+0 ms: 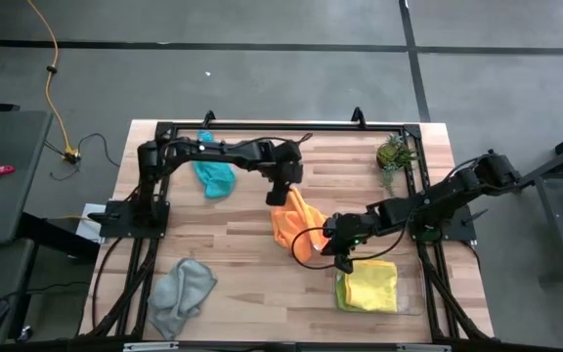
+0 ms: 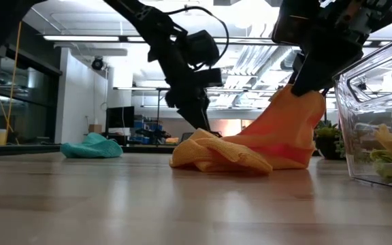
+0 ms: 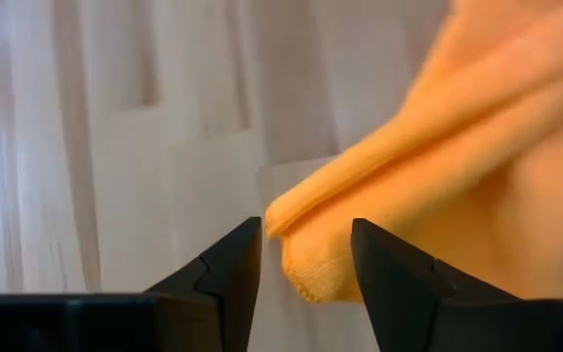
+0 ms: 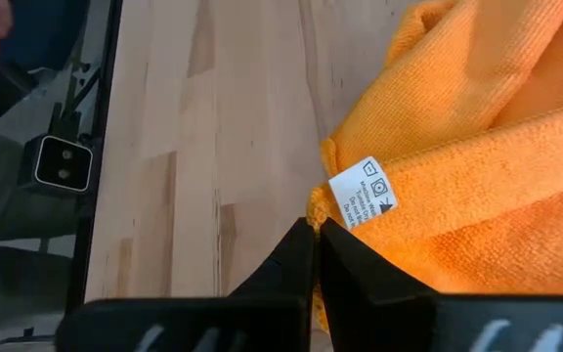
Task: Fold microfiber towels
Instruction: Fold the orange microfiber cloth
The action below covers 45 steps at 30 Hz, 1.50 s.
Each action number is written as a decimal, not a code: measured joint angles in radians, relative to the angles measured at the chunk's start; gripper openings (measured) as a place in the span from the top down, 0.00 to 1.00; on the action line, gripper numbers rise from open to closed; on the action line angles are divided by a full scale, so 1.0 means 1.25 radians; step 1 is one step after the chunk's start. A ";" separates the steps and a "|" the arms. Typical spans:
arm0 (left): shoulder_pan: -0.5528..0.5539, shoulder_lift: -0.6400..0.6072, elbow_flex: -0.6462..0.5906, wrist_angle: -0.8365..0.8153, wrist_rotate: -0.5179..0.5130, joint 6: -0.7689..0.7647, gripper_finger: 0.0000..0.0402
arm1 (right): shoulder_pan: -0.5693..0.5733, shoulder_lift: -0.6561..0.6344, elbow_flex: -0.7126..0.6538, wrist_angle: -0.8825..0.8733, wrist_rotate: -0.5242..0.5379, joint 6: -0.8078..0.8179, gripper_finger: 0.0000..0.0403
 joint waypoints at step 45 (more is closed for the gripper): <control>-0.063 0.113 0.000 0.151 -0.188 0.132 0.75 | -0.001 -0.001 -0.001 0.022 0.023 0.062 1.00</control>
